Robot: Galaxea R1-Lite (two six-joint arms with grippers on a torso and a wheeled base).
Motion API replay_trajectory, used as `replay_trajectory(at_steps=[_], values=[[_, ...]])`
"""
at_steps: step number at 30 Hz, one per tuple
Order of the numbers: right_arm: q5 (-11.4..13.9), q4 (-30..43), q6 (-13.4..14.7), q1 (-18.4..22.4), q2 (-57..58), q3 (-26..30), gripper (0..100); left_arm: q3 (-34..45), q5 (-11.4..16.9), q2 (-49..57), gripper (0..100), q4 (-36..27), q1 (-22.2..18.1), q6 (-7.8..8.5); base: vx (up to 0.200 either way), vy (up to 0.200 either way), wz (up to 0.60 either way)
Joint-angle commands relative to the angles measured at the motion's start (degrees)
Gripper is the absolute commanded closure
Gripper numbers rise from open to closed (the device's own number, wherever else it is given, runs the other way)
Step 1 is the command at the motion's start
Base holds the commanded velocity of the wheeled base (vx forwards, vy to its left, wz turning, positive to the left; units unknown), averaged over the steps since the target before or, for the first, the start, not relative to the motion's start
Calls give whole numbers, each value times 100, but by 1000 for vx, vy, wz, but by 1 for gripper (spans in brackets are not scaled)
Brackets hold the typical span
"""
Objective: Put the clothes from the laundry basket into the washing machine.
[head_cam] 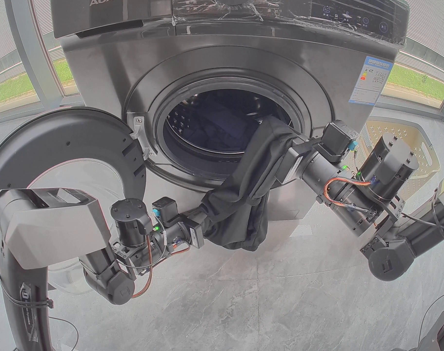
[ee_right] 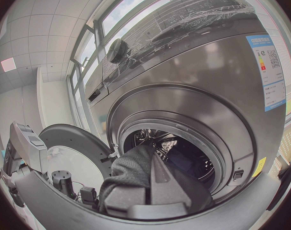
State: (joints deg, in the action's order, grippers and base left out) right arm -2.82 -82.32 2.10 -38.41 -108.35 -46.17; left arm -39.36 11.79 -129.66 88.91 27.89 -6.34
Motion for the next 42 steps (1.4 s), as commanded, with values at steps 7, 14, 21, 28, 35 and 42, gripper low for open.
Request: replay_trajectory(at_steps=[7,14,21,28,35,42], values=[[0,-12,-8,-237,42,-103,100,-625,-10,-1457,0,4,23,27,0,0,0],[0,15,-8,-307,60,-173,100,-827,-10,-1642,0,4,-3,19,0,0,0],[0,41,-8,-307,60,-173,100,-836,-1,-1721,0,4,58,19,0,0,0],[0,32,-8,-298,24,-173,100,-915,148,-1817,0,4,164,36,0,0,0],[0,41,-8,-298,-2,-173,100,-924,254,-1817,0,4,243,45,0,0,0],[0,23,-8,-307,-2,-165,100,-1539,175,-1940,0,-14,129,27,0,0,0]])
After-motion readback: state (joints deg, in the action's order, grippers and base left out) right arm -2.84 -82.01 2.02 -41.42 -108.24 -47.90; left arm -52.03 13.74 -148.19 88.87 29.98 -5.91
